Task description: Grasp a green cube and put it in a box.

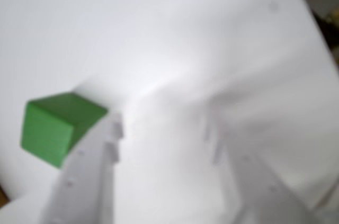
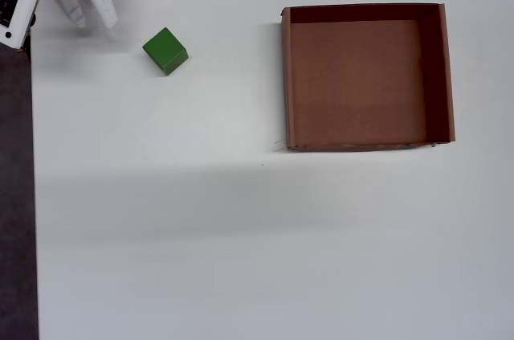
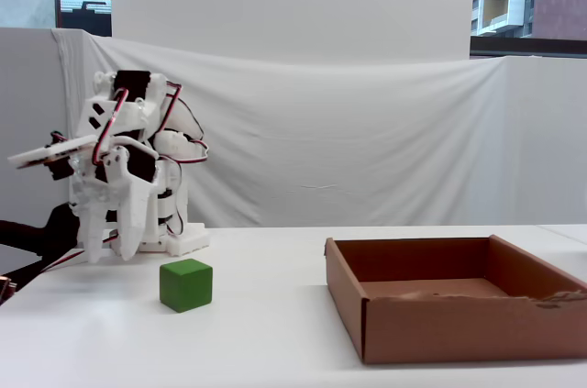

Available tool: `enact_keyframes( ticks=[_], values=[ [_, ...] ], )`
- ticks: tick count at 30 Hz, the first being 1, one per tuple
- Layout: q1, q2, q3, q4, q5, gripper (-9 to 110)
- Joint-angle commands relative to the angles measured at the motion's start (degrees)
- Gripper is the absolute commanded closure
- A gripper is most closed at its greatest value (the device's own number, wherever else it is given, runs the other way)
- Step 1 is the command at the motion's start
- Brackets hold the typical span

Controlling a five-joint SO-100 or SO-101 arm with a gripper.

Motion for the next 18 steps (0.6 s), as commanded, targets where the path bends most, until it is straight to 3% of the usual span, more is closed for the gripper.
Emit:
enact_keyframes(
  ticks=[1, 18],
  values=[
    [-0.53, 0.26, -0.26, -0.35, 0.18, 81],
    [-2.64, 0.18, -0.88, -5.54, -0.09, 79]
  ],
)
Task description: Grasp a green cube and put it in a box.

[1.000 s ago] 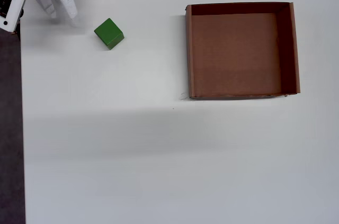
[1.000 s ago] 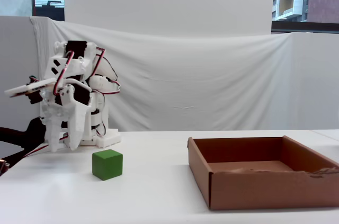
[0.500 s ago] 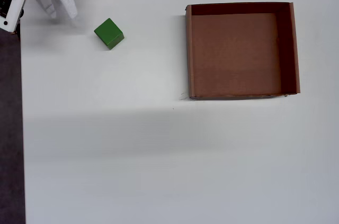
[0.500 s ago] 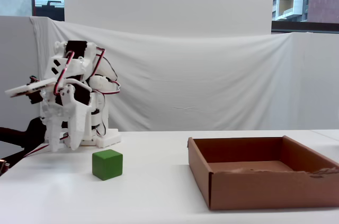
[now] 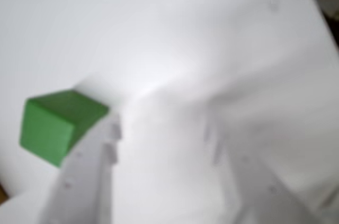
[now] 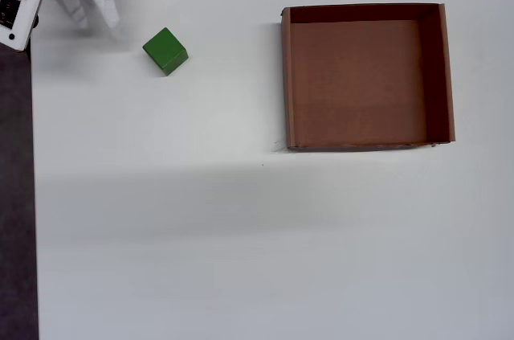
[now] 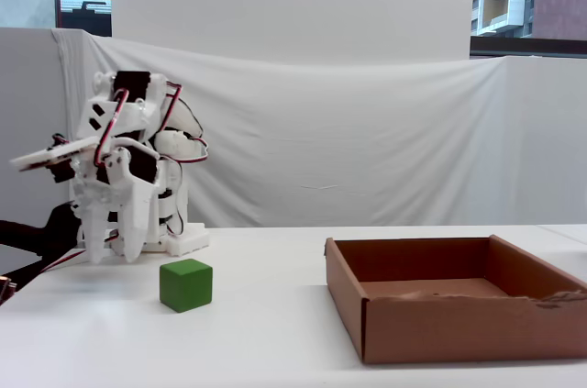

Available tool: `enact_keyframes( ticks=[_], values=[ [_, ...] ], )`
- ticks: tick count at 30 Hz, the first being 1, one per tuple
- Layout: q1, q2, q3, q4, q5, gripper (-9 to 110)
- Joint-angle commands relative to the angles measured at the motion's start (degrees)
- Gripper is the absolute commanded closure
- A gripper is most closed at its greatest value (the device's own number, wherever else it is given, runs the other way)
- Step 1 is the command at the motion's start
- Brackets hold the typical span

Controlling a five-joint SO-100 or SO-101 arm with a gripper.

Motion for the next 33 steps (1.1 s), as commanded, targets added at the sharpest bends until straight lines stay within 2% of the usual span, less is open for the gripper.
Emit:
enact_keyframes(
  ticks=[1, 11, 20, 24, 33],
  values=[
    [-0.97, 0.44, -1.41, -0.97, -0.35, 79],
    [-2.81, -12.13, -14.41, 0.88, -2.29, 78],
    [-3.78, -32.43, -33.49, 5.01, -1.23, 78],
    [-3.69, -41.22, -41.75, 6.42, 2.11, 78],
    [-4.66, -50.45, -47.72, 5.98, 12.39, 78]
  ],
)
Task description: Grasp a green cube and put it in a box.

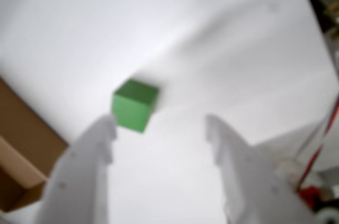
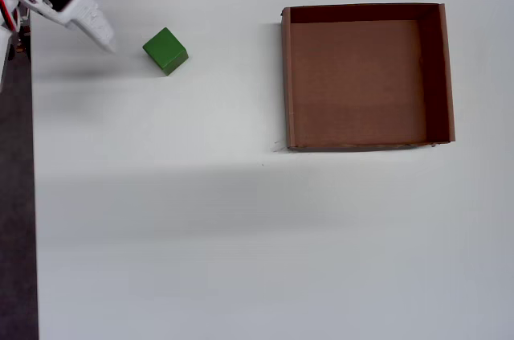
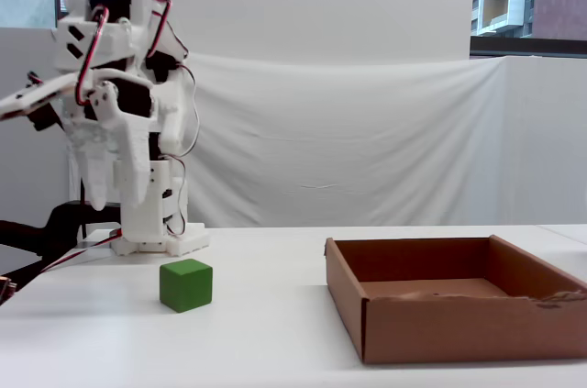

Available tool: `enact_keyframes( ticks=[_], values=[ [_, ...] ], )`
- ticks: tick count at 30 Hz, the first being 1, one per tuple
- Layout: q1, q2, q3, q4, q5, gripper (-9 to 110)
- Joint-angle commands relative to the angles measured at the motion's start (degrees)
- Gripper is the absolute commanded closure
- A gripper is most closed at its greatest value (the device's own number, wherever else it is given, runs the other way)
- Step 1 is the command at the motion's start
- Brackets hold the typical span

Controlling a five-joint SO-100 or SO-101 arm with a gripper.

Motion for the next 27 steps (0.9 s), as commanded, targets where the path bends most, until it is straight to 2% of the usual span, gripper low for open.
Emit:
enact_keyframes(
  ticks=[1, 11, 27],
  values=[
    [-0.70, -2.29, -5.19, 0.00, 3.78, 78],
    [-4.75, -9.67, -9.14, -0.88, 12.74, 78],
    [-8.96, -15.56, -2.64, -8.26, 16.52, 78]
  ],
)
